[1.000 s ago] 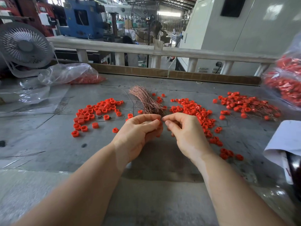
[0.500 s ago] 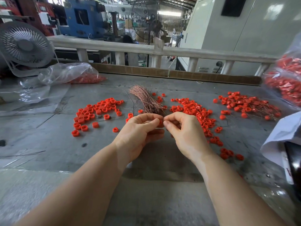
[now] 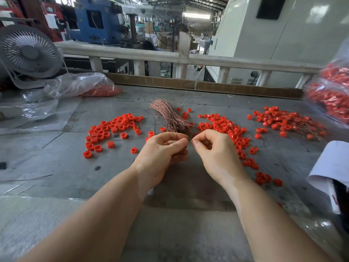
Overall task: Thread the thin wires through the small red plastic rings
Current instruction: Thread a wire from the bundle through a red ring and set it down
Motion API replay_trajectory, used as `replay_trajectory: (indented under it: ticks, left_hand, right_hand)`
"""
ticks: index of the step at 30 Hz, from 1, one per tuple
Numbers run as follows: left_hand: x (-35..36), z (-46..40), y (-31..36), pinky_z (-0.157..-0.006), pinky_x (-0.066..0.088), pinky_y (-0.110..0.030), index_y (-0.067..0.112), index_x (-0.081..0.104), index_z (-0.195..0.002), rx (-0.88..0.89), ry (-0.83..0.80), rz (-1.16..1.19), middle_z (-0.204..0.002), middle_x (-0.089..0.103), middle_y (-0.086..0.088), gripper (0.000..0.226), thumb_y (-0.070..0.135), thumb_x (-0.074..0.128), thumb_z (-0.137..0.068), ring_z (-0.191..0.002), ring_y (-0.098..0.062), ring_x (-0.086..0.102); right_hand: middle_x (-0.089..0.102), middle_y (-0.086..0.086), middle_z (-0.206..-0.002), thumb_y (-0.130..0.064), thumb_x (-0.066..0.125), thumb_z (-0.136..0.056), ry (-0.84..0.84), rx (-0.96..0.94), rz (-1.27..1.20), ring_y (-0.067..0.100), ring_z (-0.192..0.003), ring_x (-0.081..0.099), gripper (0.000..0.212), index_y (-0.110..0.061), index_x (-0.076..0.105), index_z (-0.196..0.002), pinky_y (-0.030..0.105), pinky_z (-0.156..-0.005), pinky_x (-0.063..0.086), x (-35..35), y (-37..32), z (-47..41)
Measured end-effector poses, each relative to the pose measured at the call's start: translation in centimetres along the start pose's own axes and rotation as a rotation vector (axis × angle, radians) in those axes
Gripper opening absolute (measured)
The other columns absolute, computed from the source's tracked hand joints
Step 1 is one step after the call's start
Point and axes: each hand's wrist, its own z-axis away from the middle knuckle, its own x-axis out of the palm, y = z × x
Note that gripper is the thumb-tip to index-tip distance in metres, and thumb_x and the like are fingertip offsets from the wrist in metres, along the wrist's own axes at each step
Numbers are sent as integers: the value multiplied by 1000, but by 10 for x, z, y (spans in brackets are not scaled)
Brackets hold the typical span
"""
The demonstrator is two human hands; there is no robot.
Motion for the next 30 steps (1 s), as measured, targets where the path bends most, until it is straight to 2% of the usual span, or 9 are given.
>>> replay_trajectory:
  ticks: [5,9,13,18,22,26,28,30]
  left_hand:
    - [-1,-2,-1,-57,55,-19,6,64,-81,17,32,-11,-58,56,1,12,-3,57,-86,-50,-5,56]
    - [-1,-2,-1,-56,55,-18,6,64,-81,21,38,-7,-62,53,-2,14,-5,56,-86,-50,-5,56]
    - [-1,-2,-1,-54,54,-18,5,64,-82,22,46,-7,-63,53,-3,14,-5,55,-86,-50,-6,55]
    - [-2,-2,-3,-56,55,-19,5,63,-82,28,49,-4,-61,53,-2,14,-6,55,-86,-49,-6,55]
    - [-2,-1,-3,-55,55,-19,6,63,-84,31,52,-2,-69,54,-6,14,-6,55,-86,-55,-11,56]
    - [-2,-1,-2,-56,55,-19,6,62,-85,22,51,1,-76,58,-10,14,-7,56,-86,-57,-12,59]
    - [-1,-1,-2,-57,55,-20,5,62,-86,18,46,9,-77,60,-11,14,-7,55,-86,-56,-10,61]
    - [-1,-1,-1,-57,56,-20,4,61,-87,14,47,25,-76,63,-11,13,-7,54,-86,-55,-10,63]
  right_hand:
    - [52,-13,-59,-13,60,-87,31,45,74,9,-59,48,15,-19,63,-74,28,-62,41,0,2,0]
    - [52,-12,-67,-8,55,-87,75,106,121,15,-69,51,14,-20,59,-82,30,-67,43,-1,2,-1]
    - [58,-1,-82,-6,51,-89,115,151,199,25,-82,55,12,-18,54,-89,33,-72,43,-2,3,0]
    - [57,2,-81,-6,55,-88,154,167,233,22,-75,51,16,-17,45,-92,29,-64,36,-4,4,2]
    - [58,2,-75,-5,60,-87,187,186,186,18,-69,51,22,-15,42,-95,28,-61,32,-4,4,3]
    - [55,-6,-71,-10,63,-85,122,174,277,21,-77,55,13,-17,53,-84,26,-62,30,-5,5,2]
    - [53,-7,-76,-12,63,-85,100,140,343,21,-85,55,7,-18,59,-85,26,-65,29,-5,5,2]
    - [53,-8,-84,-9,64,-83,106,47,313,17,-88,54,10,-17,63,-89,23,-69,31,-4,4,3]
